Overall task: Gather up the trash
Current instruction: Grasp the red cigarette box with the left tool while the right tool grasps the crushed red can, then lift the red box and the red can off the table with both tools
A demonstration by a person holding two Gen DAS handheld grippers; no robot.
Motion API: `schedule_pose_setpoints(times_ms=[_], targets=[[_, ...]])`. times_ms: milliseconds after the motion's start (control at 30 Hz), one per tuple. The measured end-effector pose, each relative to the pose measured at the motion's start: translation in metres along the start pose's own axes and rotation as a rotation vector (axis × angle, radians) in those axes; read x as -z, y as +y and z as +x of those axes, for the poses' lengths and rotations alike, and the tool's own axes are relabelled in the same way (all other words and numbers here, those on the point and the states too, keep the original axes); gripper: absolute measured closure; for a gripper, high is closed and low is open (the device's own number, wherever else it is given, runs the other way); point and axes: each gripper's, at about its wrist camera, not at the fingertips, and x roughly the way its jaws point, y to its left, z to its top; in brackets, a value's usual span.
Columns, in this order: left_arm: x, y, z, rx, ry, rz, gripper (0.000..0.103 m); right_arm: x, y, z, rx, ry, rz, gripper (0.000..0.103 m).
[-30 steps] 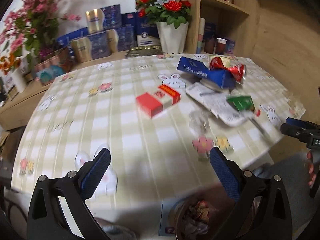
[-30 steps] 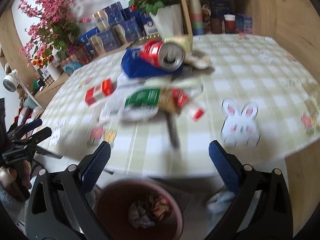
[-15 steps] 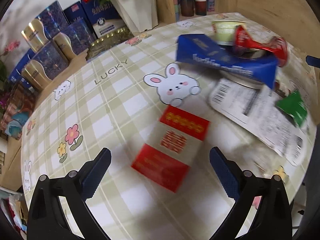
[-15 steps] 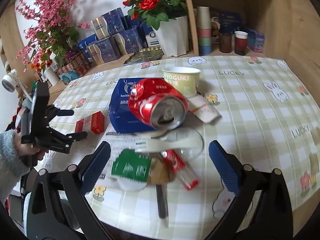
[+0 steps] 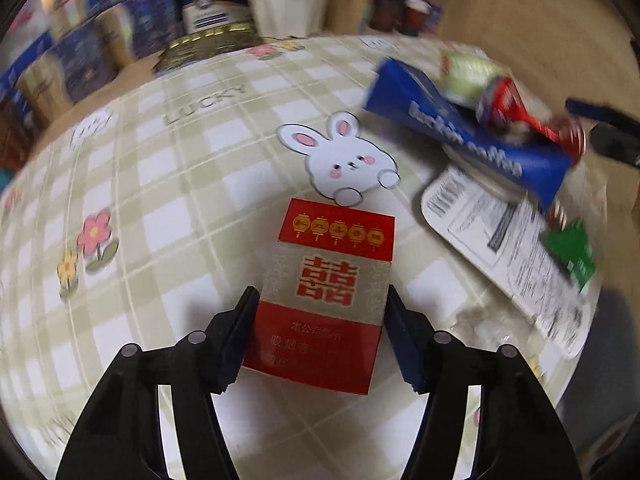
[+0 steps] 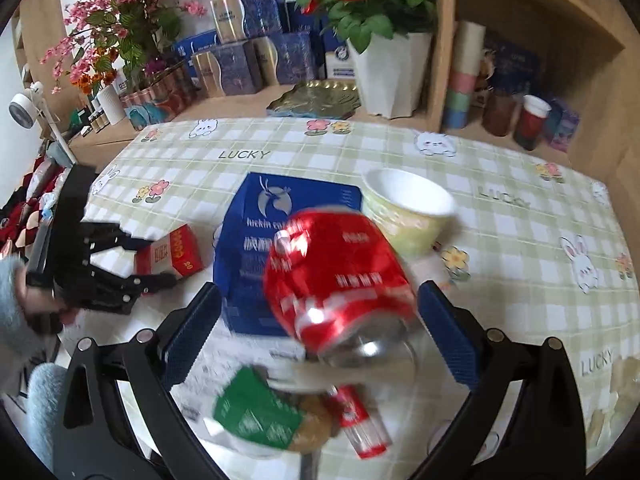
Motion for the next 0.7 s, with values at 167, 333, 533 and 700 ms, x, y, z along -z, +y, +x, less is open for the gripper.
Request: schedule_pose_setpoints(times_ms=[167, 333, 533, 700], targets=[[0.015, 0.013, -0.012, 0.022, -0.051, -0.185, 0.044, -0.026, 0.000, 0.035, 0.006, 0.106, 0.029, 0.007], [0.028, 0.013, -0.026, -0.027, -0.096, -0.275, 0.045, -0.032, -0.003, 0.062, 0.019, 0.201, 0.050, 0.007], [0.042, 0.023, -0.052, -0.025, -0.168, -0.369, 0.046, -0.027, -0.001, 0.073, 0.046, 0.216, 0.058, 0.007], [0.052, 0.029, -0.072, -0.025, -0.209, -0.410, 0.046, -0.029, -0.002, 0.068, 0.044, 0.205, 0.057, 0.031]])
